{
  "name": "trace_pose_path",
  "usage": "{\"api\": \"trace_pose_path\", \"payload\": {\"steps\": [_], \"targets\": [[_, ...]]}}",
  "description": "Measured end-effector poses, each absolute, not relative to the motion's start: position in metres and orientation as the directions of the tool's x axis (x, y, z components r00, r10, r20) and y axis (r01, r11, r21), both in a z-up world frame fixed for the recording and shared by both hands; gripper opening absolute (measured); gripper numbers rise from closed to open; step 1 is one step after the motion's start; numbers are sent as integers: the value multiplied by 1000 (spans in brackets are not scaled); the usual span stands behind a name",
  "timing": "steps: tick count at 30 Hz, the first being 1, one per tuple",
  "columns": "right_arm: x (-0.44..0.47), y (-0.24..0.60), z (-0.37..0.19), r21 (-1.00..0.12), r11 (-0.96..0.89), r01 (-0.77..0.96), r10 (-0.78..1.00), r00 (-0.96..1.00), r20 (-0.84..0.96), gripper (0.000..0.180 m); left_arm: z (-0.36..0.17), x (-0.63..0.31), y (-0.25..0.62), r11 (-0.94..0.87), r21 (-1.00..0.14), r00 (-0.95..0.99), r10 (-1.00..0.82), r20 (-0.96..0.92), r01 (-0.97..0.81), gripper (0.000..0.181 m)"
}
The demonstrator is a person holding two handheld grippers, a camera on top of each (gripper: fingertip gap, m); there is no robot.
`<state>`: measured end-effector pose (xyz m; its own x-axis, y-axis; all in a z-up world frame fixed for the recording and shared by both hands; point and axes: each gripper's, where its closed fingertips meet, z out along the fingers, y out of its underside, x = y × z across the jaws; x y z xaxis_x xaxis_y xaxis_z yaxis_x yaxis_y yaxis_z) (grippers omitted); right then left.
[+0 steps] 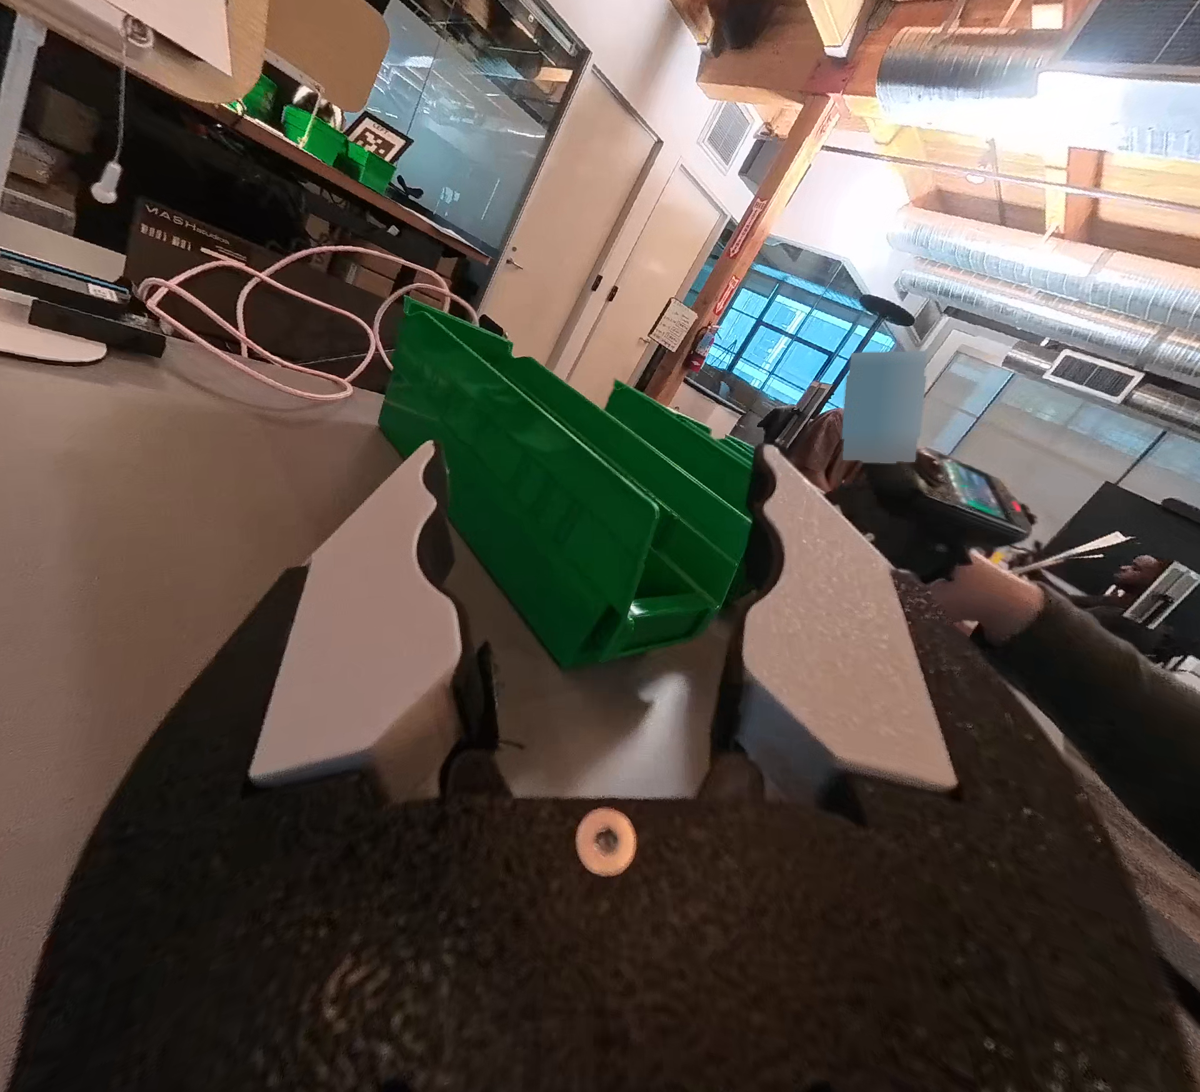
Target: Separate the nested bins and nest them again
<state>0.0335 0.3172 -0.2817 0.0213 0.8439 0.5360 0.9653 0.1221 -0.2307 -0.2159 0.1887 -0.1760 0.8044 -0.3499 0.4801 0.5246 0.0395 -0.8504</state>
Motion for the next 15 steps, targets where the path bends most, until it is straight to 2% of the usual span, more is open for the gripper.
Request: {"api": "trace_pose_path", "payload": {"steps": [7, 11, 15], "targets": [[17, 282, -222, -209, 314, 926, 732, -96, 674, 23, -177, -221, 188, 26, -810, 760, -365, 537, 585, 87], [-18, 239, -179, -249, 416, 875, 746, -171, 644, 23, -177, -224, 187, 37, -812, 769, -348, 536, 583, 89], [-59, 203, -165, -272, 484, 832, 780, -268, 566, 23, -178, -226, 186, 39, -810, 770, -343, 539, 585, 90]]}}
